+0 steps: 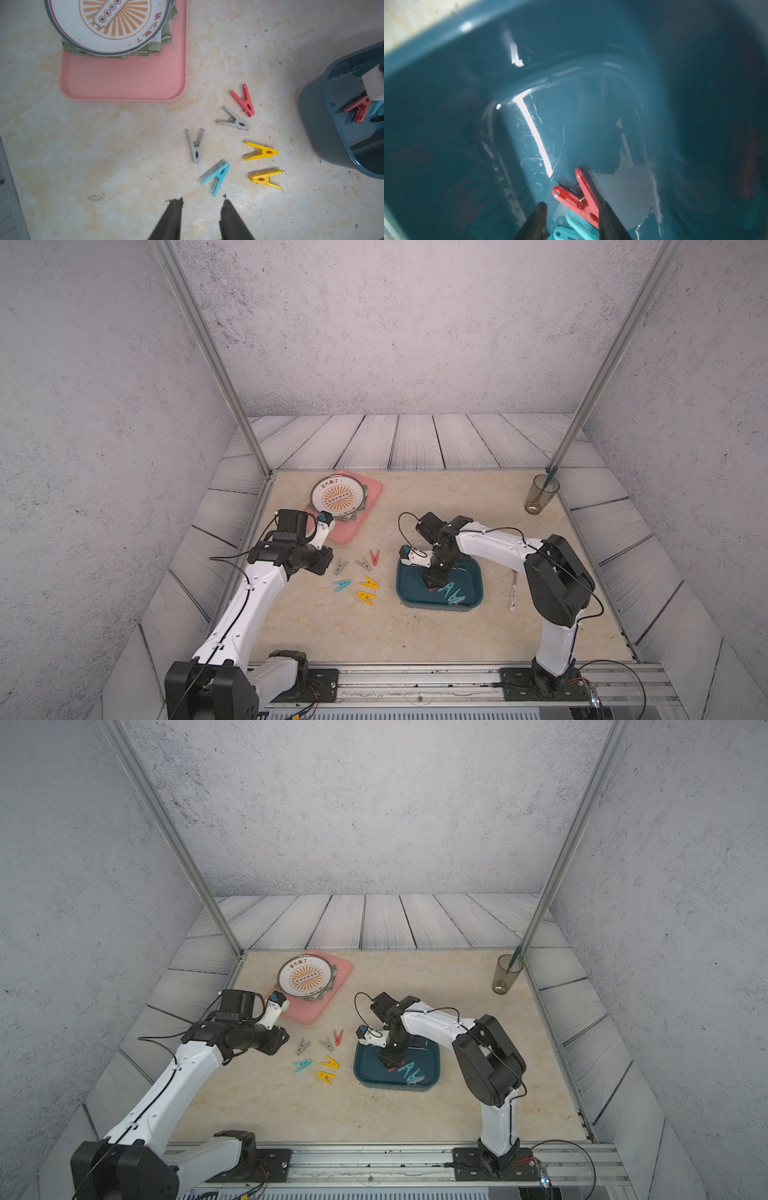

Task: Take the clothespins out of the storage box
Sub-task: Pick up the clothespin from the storage box.

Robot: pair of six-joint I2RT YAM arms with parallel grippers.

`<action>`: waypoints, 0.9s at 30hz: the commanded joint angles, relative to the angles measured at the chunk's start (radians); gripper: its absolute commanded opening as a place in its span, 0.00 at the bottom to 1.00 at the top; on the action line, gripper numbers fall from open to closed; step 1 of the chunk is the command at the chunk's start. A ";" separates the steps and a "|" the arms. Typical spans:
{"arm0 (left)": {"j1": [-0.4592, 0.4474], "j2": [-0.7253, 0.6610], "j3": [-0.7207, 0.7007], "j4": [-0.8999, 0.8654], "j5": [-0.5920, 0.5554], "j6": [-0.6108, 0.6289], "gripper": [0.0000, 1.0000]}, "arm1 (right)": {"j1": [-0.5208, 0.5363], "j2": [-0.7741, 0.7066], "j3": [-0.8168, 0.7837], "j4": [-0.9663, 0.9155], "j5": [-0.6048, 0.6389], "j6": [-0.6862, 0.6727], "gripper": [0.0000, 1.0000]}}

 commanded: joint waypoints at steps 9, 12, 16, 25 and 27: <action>0.008 -0.004 0.012 -0.013 -0.007 -0.007 0.37 | 0.002 0.083 0.019 0.024 0.016 -0.002 0.31; 0.008 -0.006 0.009 -0.013 -0.008 -0.007 0.37 | 0.002 0.090 0.013 0.030 0.008 -0.001 0.25; 0.007 -0.008 0.009 -0.015 -0.008 -0.007 0.37 | 0.003 0.099 0.014 0.024 -0.004 0.004 0.18; 0.008 -0.013 0.013 -0.019 -0.014 -0.007 0.37 | 0.004 0.009 0.065 -0.044 -0.025 0.029 0.02; 0.007 -0.013 0.015 -0.019 -0.014 -0.007 0.37 | 0.004 -0.032 0.086 -0.062 -0.030 0.046 0.02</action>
